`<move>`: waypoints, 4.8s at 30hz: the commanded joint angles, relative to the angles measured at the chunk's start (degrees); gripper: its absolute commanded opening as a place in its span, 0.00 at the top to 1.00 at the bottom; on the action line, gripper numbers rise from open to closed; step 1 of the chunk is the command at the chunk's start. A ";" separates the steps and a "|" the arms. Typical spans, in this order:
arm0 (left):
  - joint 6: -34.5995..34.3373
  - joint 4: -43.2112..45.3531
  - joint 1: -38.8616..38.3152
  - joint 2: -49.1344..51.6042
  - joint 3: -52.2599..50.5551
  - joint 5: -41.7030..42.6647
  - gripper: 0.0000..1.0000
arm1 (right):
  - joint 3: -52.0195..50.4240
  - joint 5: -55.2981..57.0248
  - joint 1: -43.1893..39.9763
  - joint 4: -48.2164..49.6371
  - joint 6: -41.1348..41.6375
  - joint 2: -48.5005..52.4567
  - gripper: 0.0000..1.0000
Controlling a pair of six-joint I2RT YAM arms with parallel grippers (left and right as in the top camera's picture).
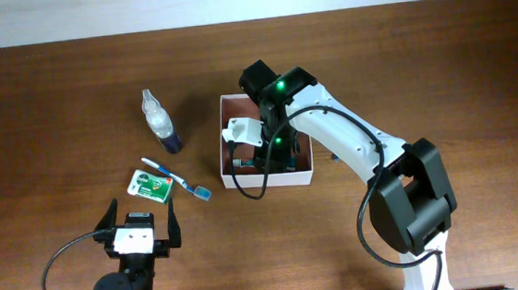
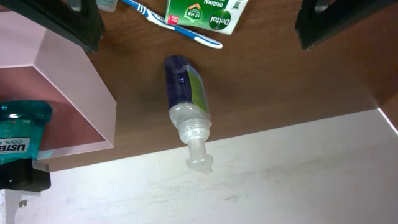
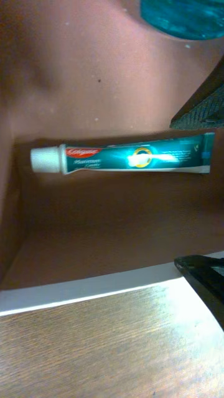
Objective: Pack container
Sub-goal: 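Carry the toothpaste tube into the box and lower it, then open the right gripper and withdraw from the box, then lower the right gripper onto the blue razor and grasp it, then carry the blue razor into the box and release it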
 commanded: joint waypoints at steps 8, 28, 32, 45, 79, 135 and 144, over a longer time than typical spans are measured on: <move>-0.26 -0.17 0.24 -0.11 -0.31 -0.55 0.01 | -0.46 -0.57 -0.17 -3.02 7.37 -13.68 0.42; -0.26 -0.17 0.24 -0.11 -0.31 -0.55 0.01 | -7.23 12.04 -21.97 -8.50 21.84 -19.43 0.41; -0.26 -0.17 0.24 -0.11 -0.31 -0.55 0.01 | -12.15 11.04 -25.00 -3.58 23.15 -19.43 0.41; -0.26 -0.17 0.24 -0.11 -0.31 -0.55 0.01 | -37.29 14.34 -26.03 23.69 22.49 -19.41 0.39; -0.26 -0.17 0.24 -0.11 -0.31 -0.55 0.01 | -46.62 15.98 -26.01 35.82 21.22 -19.41 0.64; -0.26 -0.17 0.24 -0.11 -0.31 -0.55 0.01 | -21.14 9.25 -25.83 10.12 24.24 -31.21 0.96; -0.26 -0.17 0.24 -0.11 -0.31 -0.55 0.01 | -19.17 1.07 -24.57 4.20 24.22 -36.72 0.96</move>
